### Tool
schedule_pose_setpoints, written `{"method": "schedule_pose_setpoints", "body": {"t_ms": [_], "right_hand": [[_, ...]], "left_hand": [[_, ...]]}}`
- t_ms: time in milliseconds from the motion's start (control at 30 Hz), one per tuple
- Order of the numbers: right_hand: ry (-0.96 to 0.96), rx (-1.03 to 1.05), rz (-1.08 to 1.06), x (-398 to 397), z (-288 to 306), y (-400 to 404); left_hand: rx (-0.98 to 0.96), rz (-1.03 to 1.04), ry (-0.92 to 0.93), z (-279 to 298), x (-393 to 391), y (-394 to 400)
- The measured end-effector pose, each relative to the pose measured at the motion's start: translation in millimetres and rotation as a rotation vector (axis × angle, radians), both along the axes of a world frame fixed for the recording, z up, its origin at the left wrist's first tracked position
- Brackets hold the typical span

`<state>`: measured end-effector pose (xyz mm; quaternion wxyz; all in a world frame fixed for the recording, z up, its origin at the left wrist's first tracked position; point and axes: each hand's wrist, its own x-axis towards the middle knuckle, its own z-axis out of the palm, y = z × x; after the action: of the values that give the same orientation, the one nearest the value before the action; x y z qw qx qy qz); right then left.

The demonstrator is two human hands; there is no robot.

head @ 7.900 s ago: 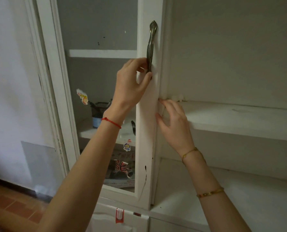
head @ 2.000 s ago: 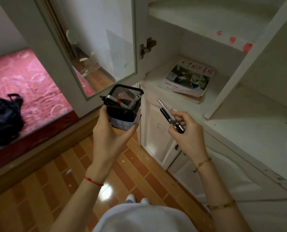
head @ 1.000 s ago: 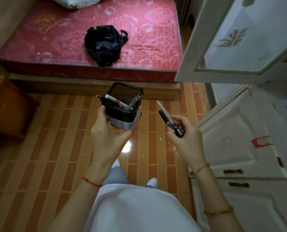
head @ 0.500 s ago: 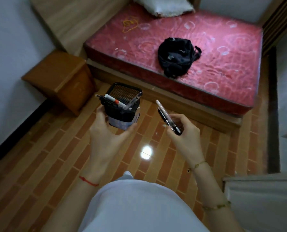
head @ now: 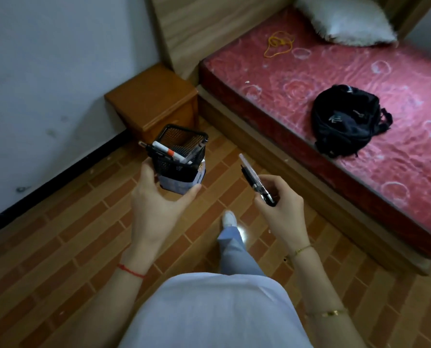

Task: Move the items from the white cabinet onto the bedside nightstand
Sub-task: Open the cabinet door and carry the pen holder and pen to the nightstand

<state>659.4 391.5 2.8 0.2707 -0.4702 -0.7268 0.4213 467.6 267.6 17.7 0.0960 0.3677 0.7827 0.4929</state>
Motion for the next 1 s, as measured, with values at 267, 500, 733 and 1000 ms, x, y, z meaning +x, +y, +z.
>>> {"method": "schedule_pose_setpoints", "body": {"t_ms": [267, 500, 733, 1000], "right_hand": [[-0.027, 0.059, 0.152, -111.2, 0.5, 146.8], [-0.014, 0.135, 0.313, -223.6, 22.5, 280.7], [-0.021, 0.101, 0.475, -340.0, 11.1, 356.2], [-0.061, 0.072, 0.640, -491.9, -32.1, 404.7]], "left_hand": [[0.058, 0.188, 0.060, -3.7, -92.7, 117.3], [0.098, 0.361, 0.073, 1.7, -176.5, 217.8], [0.107, 0.491, 0.017, -2.2, -260.9, 272.3], [0.064, 0.596, -0.028, -39.4, -384.5, 314.2]]}}
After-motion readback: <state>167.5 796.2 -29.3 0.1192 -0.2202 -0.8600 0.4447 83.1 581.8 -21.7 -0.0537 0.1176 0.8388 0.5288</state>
